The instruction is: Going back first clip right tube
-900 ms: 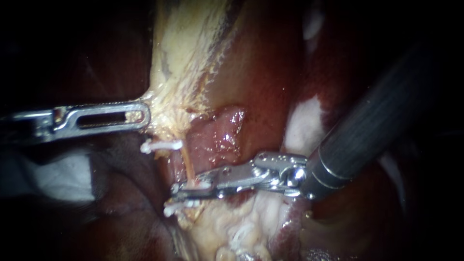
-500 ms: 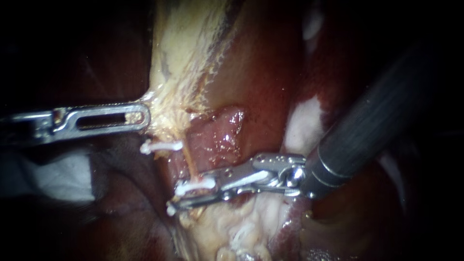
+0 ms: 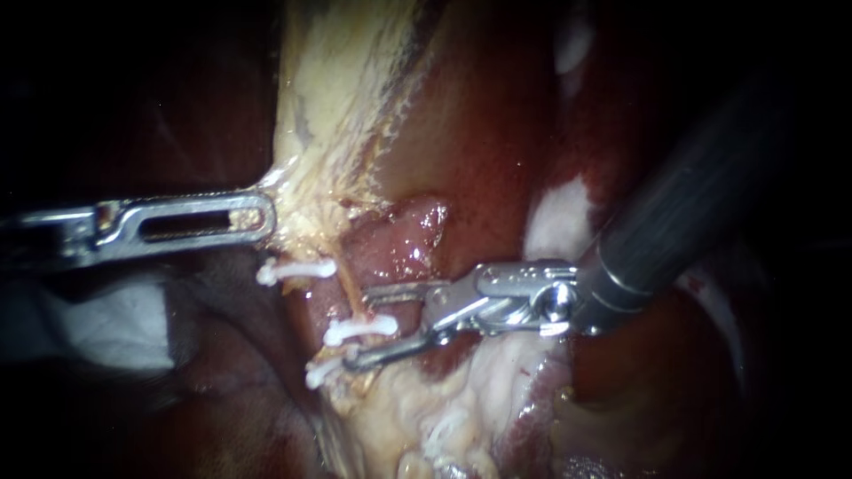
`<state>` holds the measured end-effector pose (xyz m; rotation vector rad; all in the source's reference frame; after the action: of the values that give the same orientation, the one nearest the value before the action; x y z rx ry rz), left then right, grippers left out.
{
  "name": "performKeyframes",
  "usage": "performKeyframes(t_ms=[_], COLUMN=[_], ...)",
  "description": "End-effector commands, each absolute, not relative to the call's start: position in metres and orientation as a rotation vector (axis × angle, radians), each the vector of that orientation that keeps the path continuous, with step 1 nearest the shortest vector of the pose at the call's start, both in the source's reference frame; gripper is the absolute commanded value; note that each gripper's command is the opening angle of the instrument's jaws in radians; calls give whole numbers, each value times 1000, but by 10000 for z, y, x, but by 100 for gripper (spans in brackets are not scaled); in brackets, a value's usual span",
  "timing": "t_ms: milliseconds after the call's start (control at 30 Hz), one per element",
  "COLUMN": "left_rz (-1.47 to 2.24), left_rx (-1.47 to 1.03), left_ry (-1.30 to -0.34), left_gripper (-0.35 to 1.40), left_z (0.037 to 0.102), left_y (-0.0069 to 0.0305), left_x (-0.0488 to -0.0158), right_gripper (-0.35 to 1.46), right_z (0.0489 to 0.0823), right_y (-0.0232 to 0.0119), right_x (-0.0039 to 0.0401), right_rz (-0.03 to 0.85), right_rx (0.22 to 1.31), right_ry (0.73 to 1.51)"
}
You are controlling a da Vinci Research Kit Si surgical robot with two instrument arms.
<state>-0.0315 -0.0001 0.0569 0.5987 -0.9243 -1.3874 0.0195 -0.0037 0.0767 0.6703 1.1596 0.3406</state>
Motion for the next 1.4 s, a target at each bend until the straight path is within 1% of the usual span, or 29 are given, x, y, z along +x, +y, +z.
performKeyframes(t_ms=[33, 200, 400, 567, 733, 933, 1100, 1400], left_rz=[-1387, -1387, -1387, -1386, -1385, -1385, -1384, -1380], left_rx=[599, 599, 599, 600, 600, 599, 598, 591], left_ry=[-924, -924, -924, -924, -924, -925, -925, -929], left_gripper=[-35, -35, -35, -35, -35, -35, -35, -35], left_z=[569, 569, 569, 571, 573, 576, 578, 594], left_y=[-1, -1, 0, 0, 2, 1, 1, -8], left_x=[-315, -314, -314, -313, -312, -312, -312, -324], right_gripper=[60, 60, 60, 60, 60, 60, 60, 60], right_z=[764, 750, 726, 706, 688, 667, 654, 651], right_y=[-36, -35, -30, -16, 0, 14, 19, 19], right_x=[191, 169, 121, 81, 52, 33, 25, 22], right_rz=[334, 323, 294, 295, 299, 301, 290, 290], right_rx=[670, 671, 643, 622, 600, 582, 570, 571], right_ry=[1161, 1169, 1187, 1195, 1204, 1213, 1219, 1220])
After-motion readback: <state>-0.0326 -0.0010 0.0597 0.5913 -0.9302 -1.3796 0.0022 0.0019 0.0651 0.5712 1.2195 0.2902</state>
